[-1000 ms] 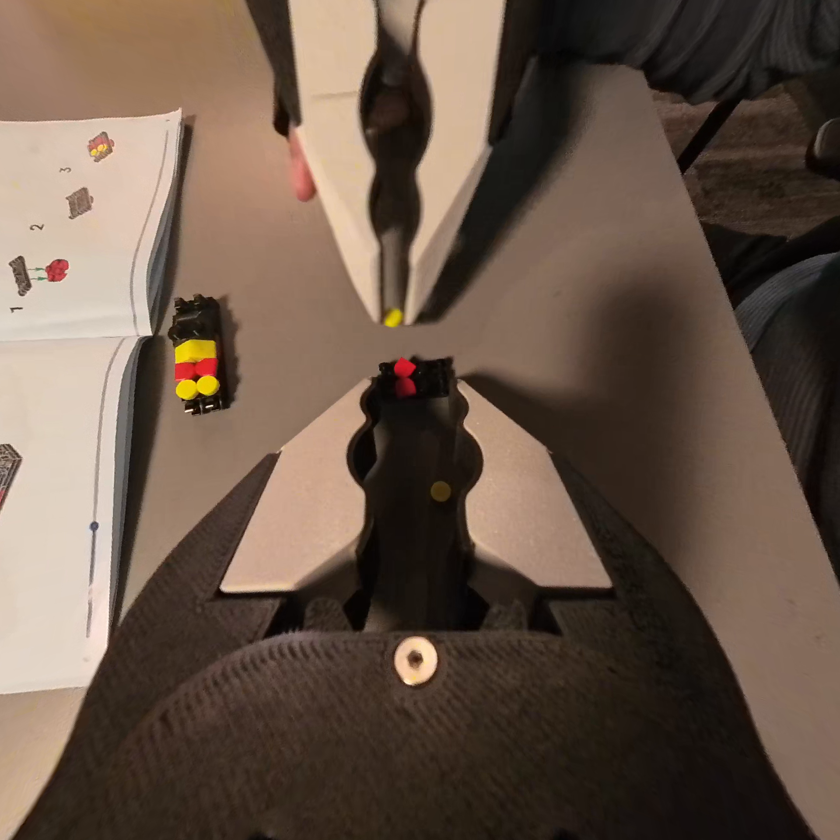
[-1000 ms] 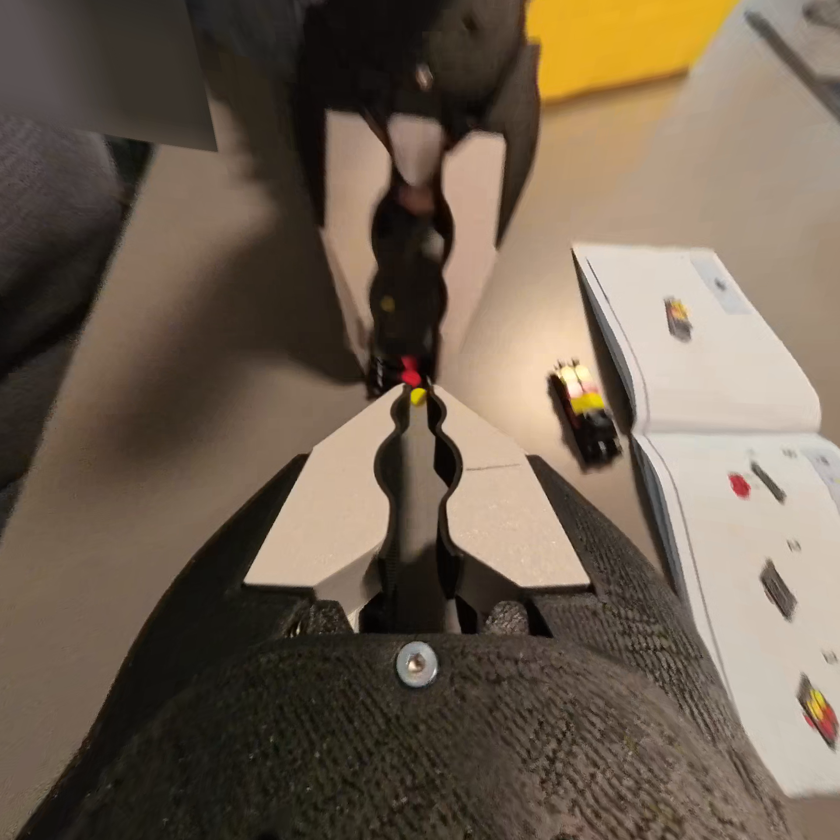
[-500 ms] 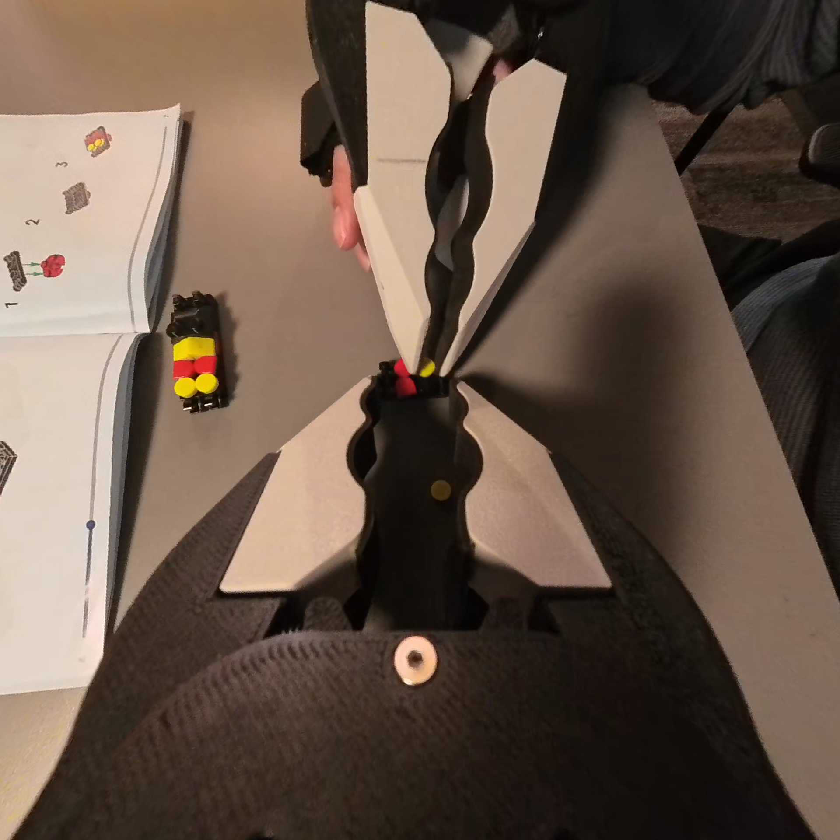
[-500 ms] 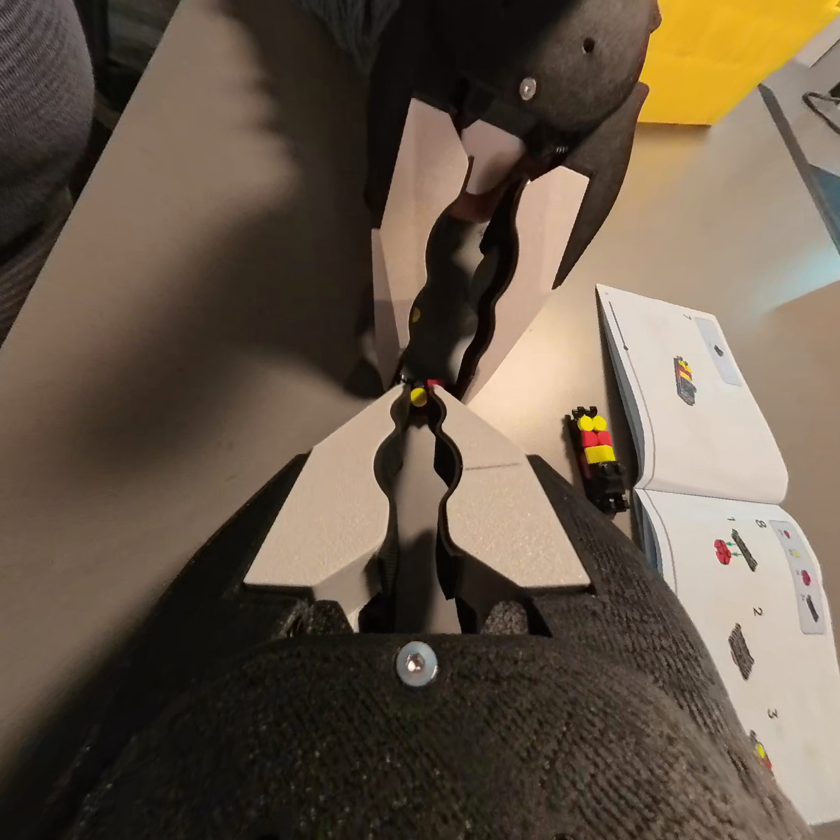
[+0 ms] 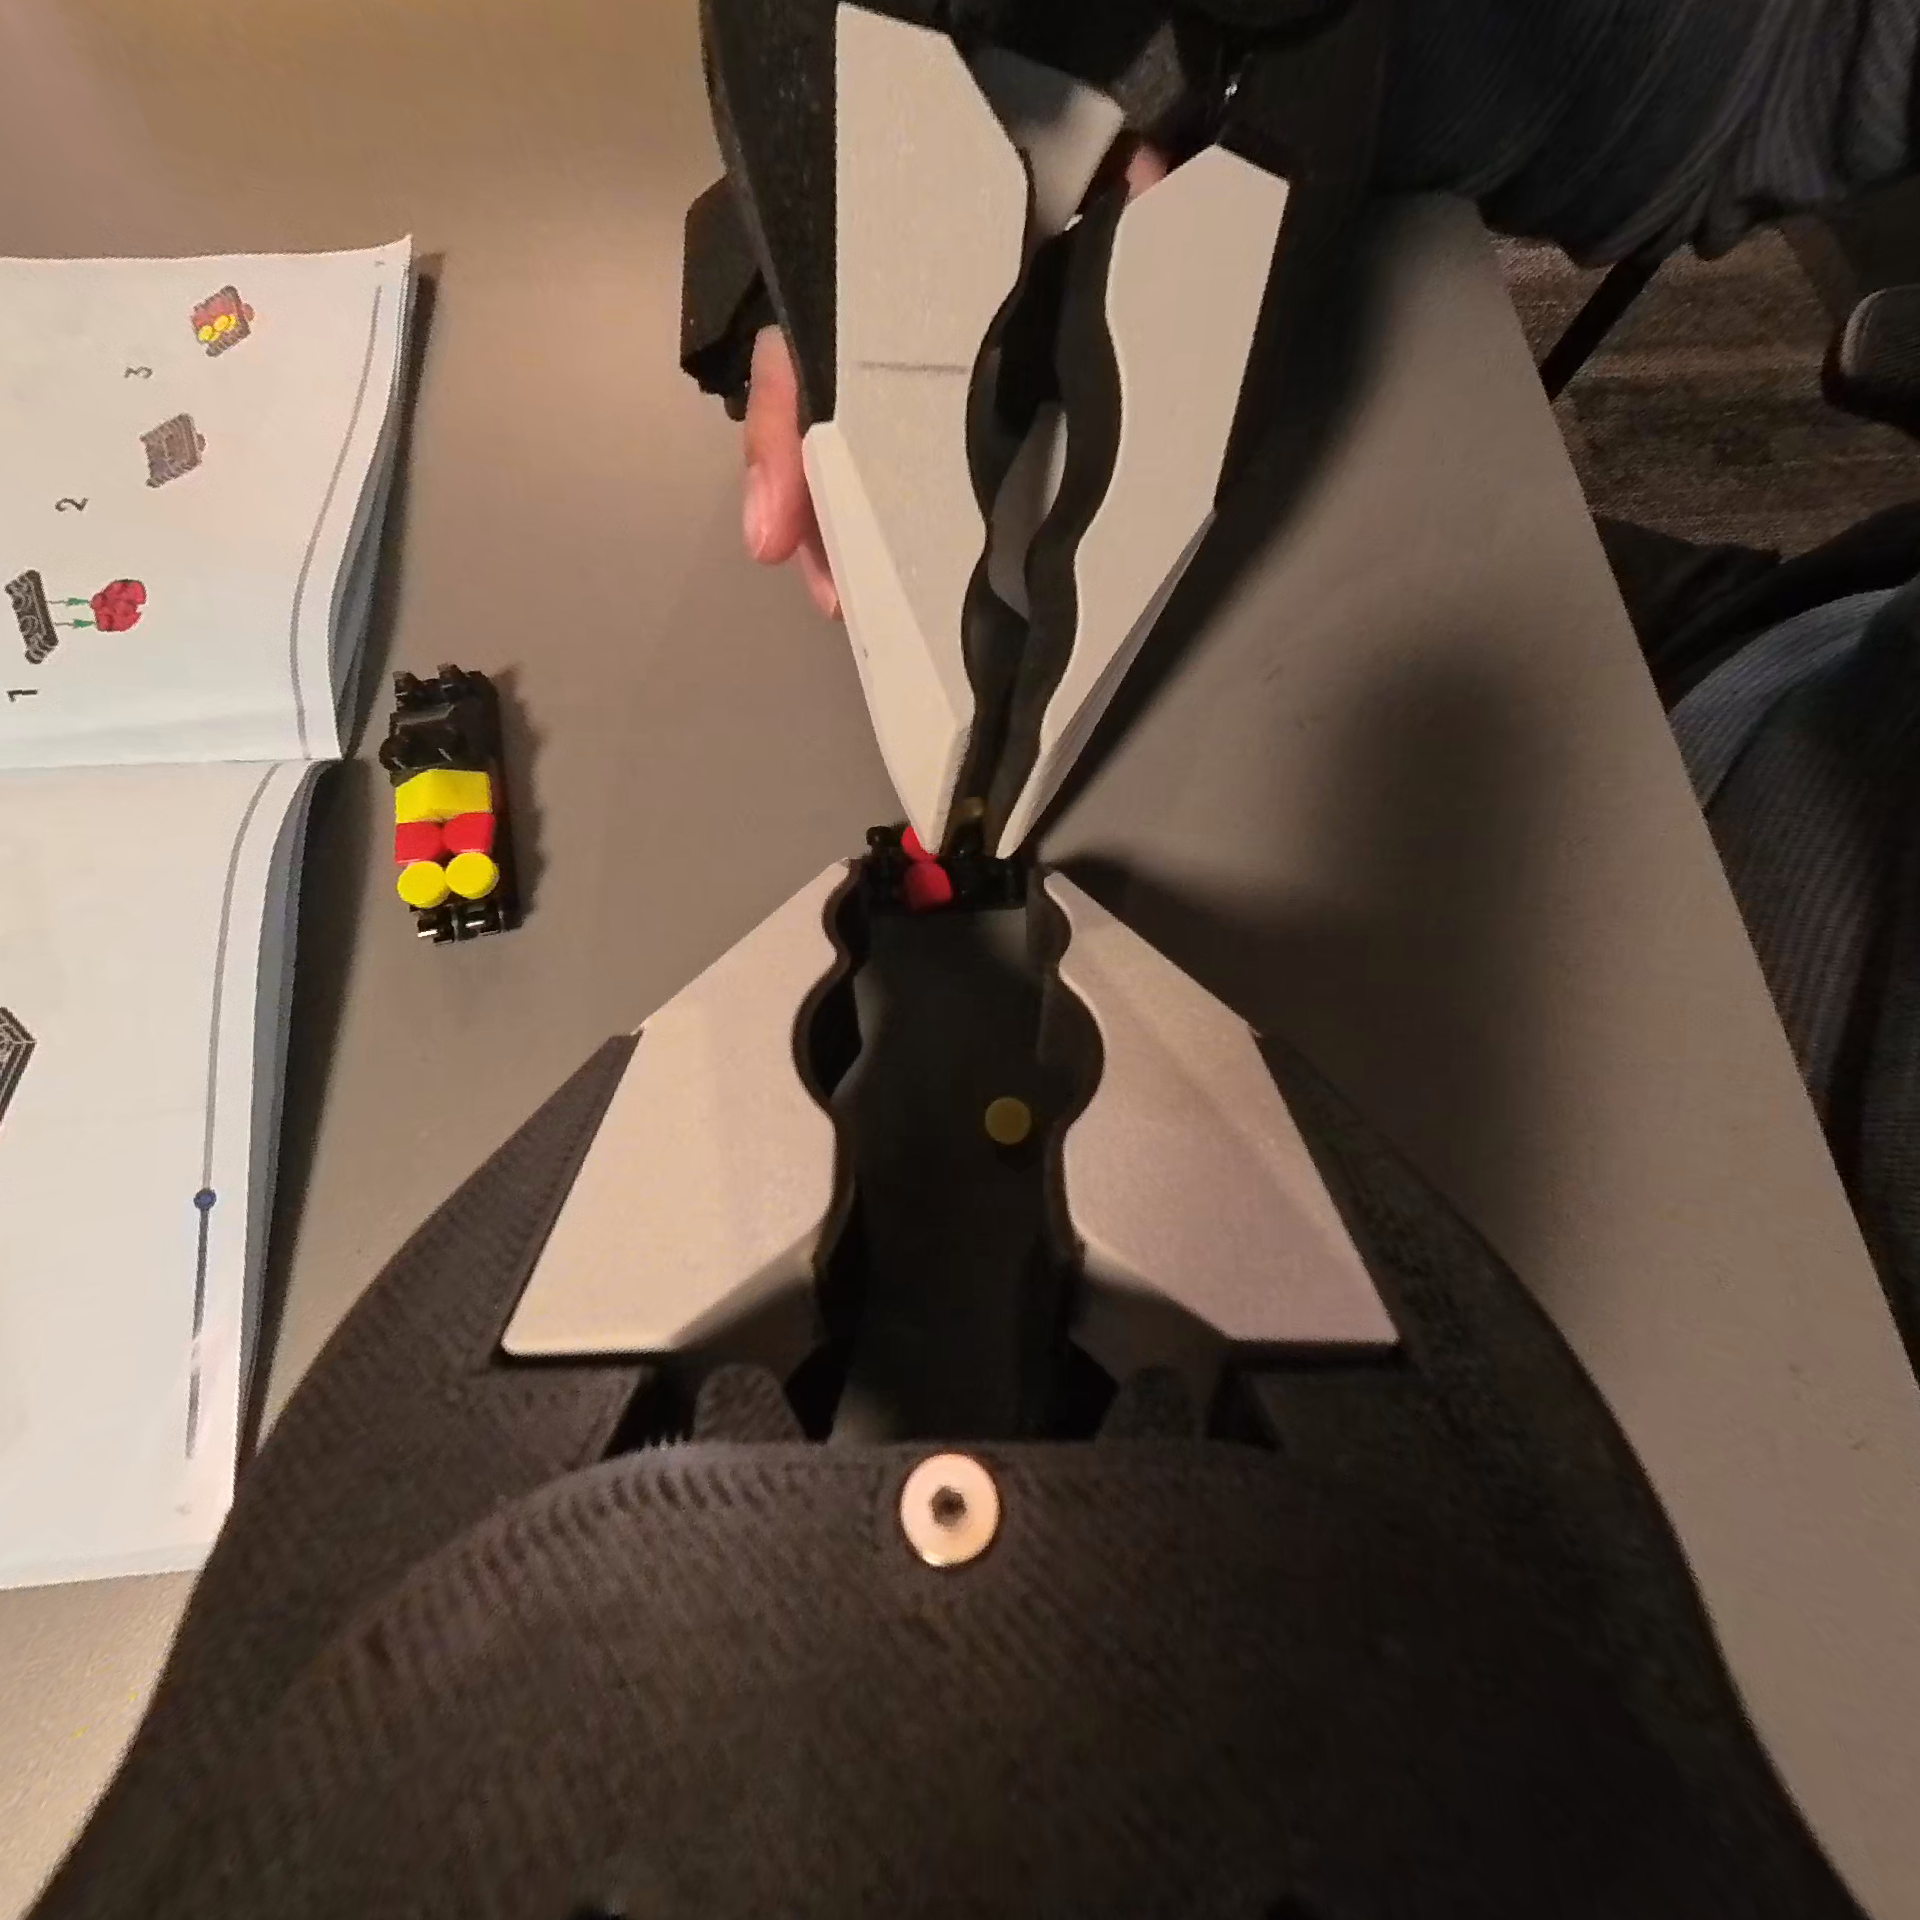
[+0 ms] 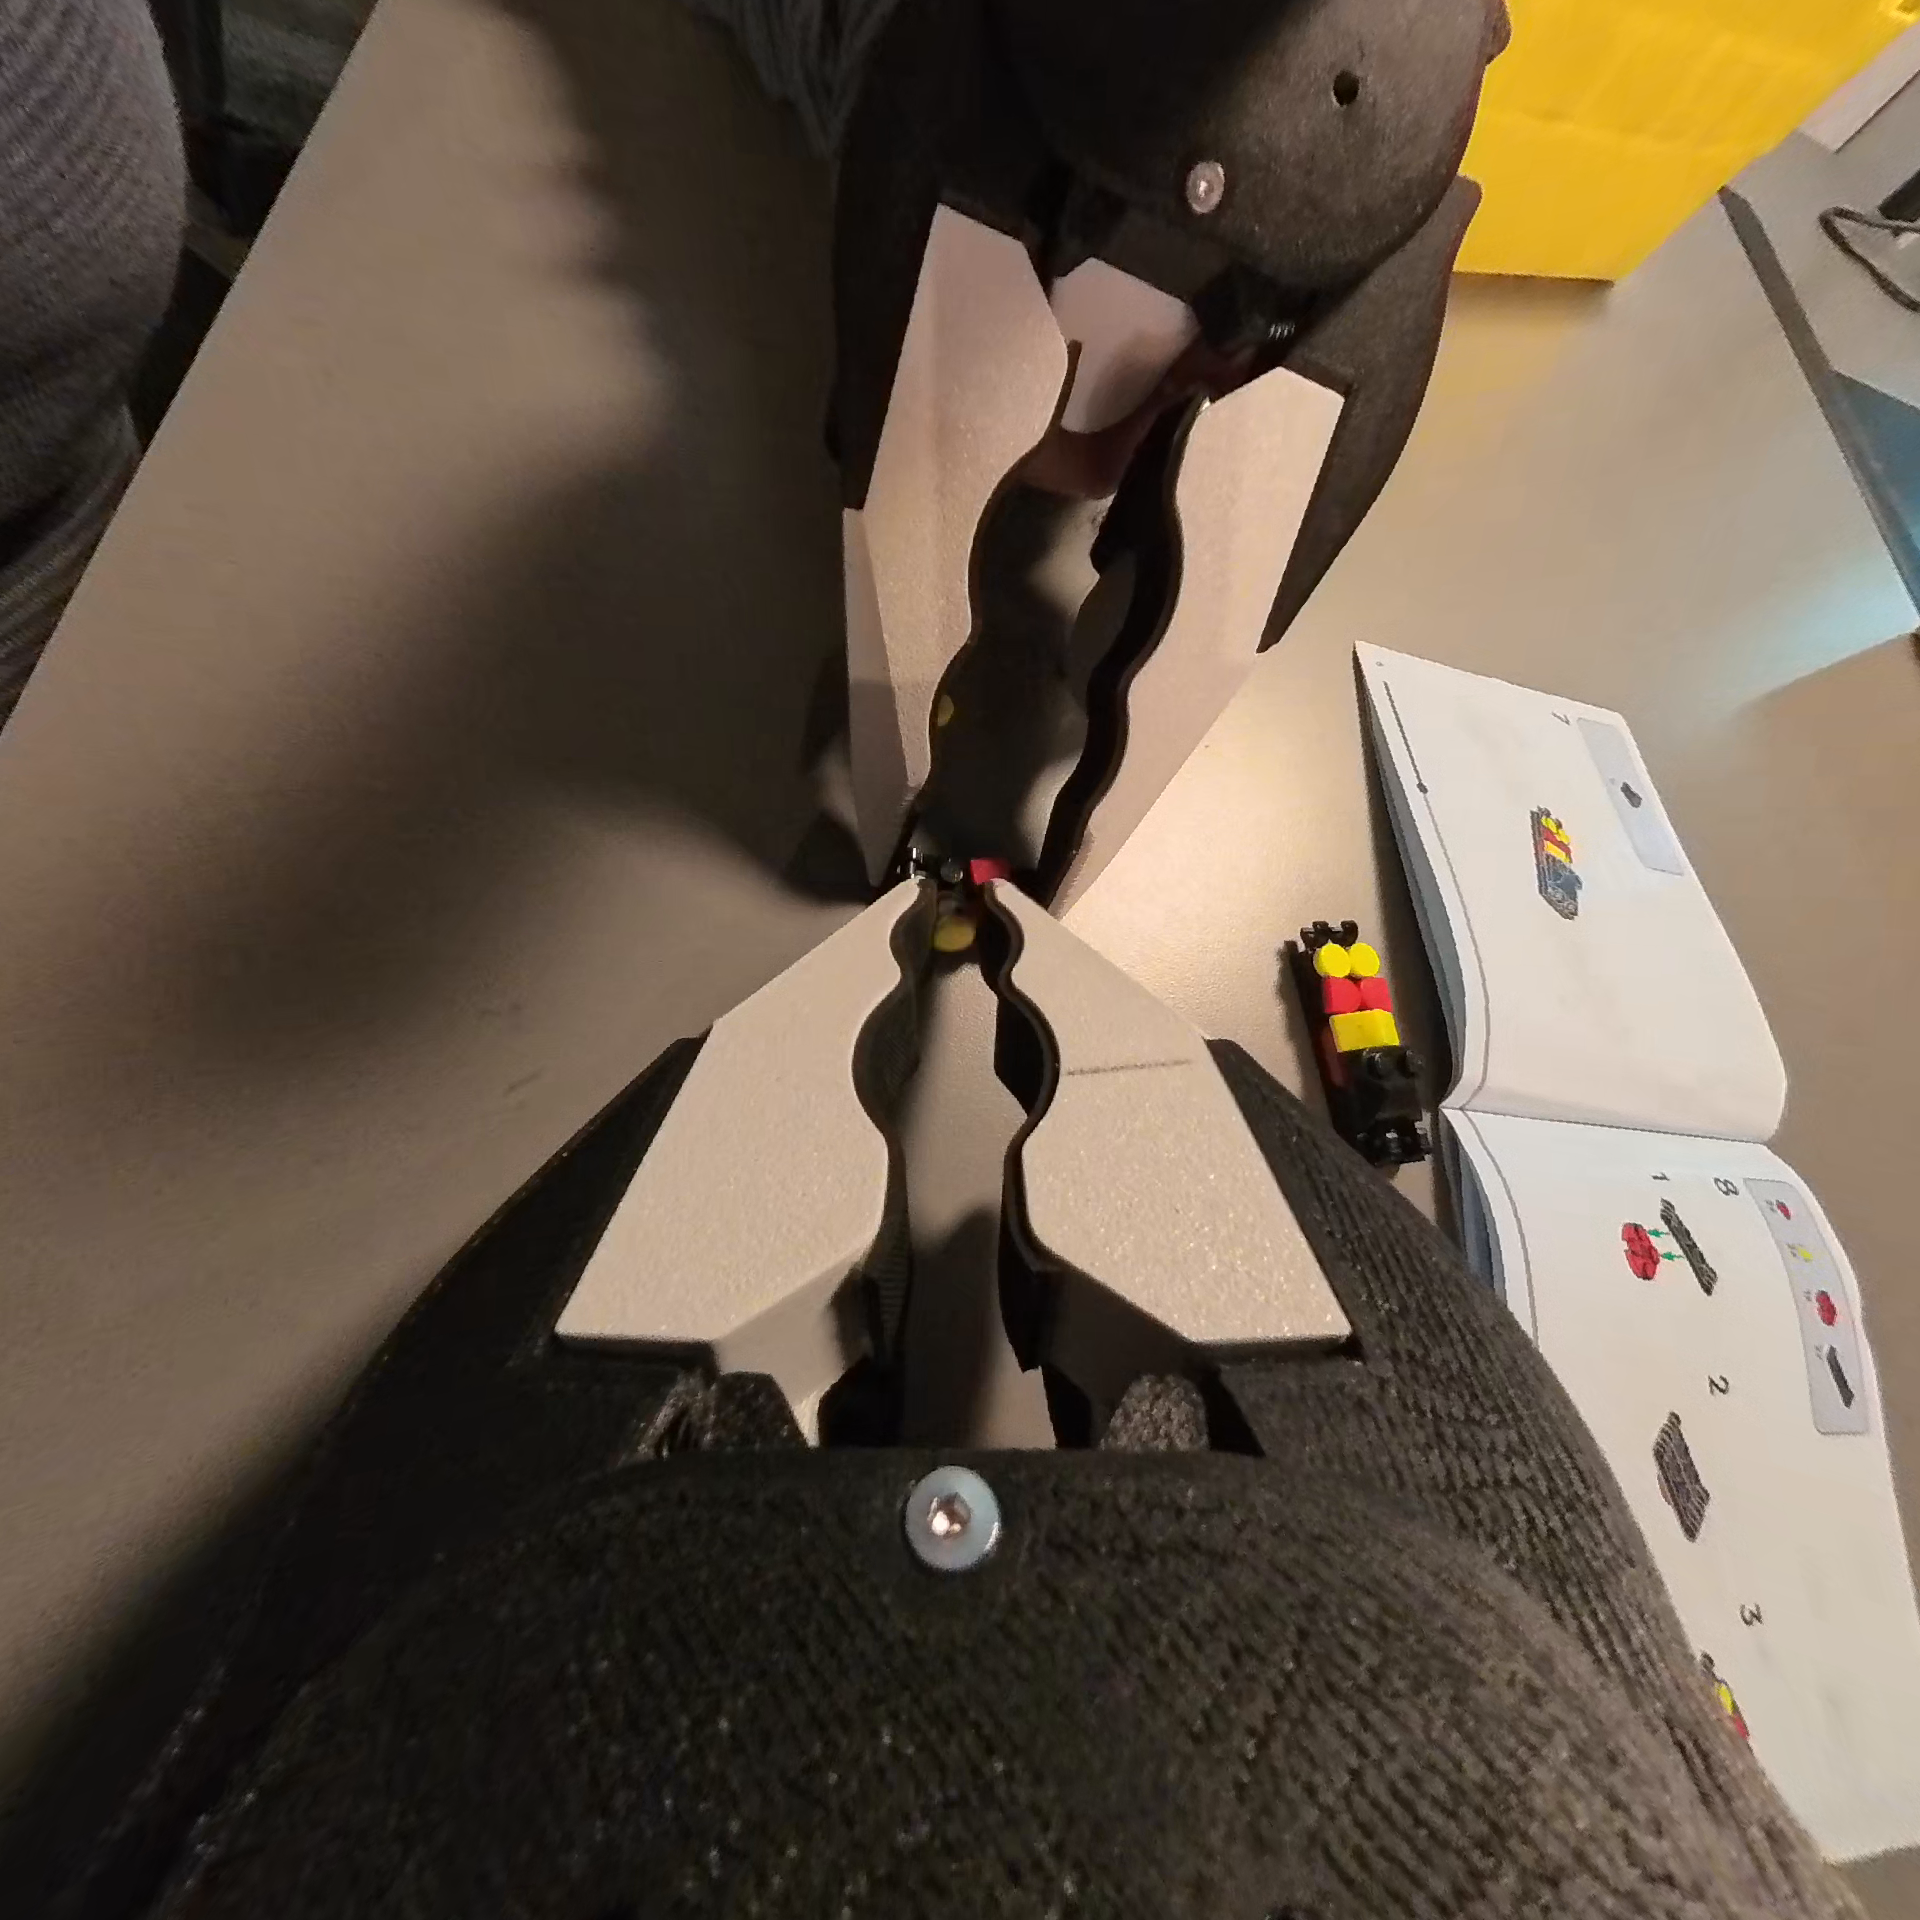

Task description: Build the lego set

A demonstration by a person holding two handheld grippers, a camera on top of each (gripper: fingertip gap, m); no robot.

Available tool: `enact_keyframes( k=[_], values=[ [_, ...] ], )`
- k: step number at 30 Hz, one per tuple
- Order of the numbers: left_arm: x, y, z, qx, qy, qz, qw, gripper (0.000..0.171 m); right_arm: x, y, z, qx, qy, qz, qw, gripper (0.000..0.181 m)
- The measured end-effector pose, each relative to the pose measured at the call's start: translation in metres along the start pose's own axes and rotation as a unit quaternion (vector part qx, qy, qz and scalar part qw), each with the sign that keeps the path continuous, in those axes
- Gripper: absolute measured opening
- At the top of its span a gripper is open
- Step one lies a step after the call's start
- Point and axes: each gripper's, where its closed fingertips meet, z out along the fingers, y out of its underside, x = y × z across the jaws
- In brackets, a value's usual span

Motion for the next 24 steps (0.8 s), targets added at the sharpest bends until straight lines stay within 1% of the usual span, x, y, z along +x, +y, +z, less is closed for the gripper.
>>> enact_keyframes(
  k=[4,6,10,14,19,21,24],
  values=[
    [0.0,0.0,0.0,0.0,0.001,-0.001,1.0,0.03,0.001,-0.001,0.0,0.003,0.002,0.0,1.0,0.007],
    [0.0,0.0,0.0,0.0,0.001,-0.001,1.0,0.03,0.0,-0.003,-0.003,0.013,-0.005,0.003,1.0,0.011],
    [0.0,0.0,0.0,0.0,0.003,-0.003,1.0,0.03,0.001,0.001,-0.015,0.023,-0.029,0.054,0.998,0.017],
    [0.001,0.001,-0.001,0.0,0.004,-0.004,1.0,0.03,-0.005,0.014,-0.026,0.009,-0.066,0.098,0.993,0.016],
    [0.001,0.001,-0.001,0.0,0.005,-0.005,1.0,0.03,-0.024,0.02,-0.031,-0.012,-0.131,0.135,0.982,0.015],
    [0.001,0.001,-0.001,0.0,0.006,-0.007,1.0,0.03,-0.025,0.022,-0.03,-0.02,-0.132,0.131,0.982,0.014],
    [0.001,0.001,-0.001,0.001,0.009,-0.01,1.0,0.03,-0.024,0.021,-0.028,-0.022,-0.122,0.117,0.985,0.007]
  ],
)
